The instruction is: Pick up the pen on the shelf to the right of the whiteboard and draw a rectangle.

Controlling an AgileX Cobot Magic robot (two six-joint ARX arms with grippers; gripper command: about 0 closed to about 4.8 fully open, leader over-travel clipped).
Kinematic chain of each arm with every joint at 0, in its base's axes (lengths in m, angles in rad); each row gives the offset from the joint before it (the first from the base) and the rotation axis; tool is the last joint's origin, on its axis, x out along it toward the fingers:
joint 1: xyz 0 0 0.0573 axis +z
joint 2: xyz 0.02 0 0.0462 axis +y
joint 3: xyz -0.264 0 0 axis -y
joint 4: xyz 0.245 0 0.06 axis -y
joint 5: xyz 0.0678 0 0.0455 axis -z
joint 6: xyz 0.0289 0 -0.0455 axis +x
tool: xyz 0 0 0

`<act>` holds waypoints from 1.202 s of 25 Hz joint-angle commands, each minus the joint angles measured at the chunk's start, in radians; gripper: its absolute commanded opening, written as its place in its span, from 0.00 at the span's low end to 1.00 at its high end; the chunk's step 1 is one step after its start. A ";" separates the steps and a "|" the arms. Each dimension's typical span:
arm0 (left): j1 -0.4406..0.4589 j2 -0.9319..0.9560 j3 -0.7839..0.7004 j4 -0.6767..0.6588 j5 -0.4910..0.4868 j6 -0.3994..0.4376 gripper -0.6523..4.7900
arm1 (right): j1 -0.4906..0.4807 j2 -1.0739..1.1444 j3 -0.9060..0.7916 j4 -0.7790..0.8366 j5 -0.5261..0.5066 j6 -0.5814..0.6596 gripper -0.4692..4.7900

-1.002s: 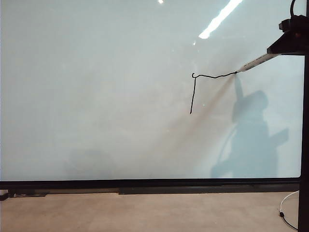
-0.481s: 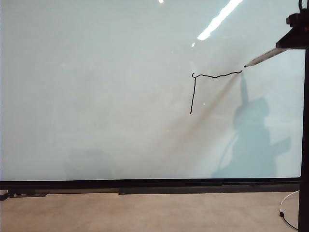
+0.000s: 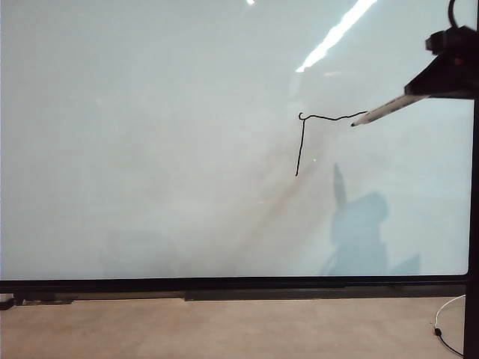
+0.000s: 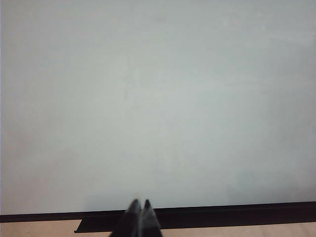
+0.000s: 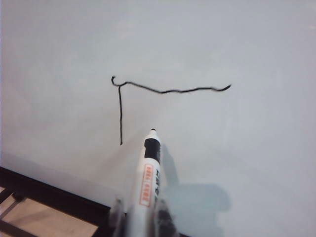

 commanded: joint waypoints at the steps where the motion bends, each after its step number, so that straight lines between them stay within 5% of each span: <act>1: 0.002 0.000 0.003 0.012 0.004 -0.003 0.11 | 0.046 0.041 0.003 0.059 0.026 0.013 0.08; 17: 0.001 0.000 0.003 0.012 0.004 -0.003 0.11 | 0.129 0.383 0.011 0.385 0.052 0.102 0.08; 30: 0.001 0.000 0.003 0.012 0.003 -0.003 0.11 | 0.129 0.445 0.072 0.381 0.007 0.101 0.08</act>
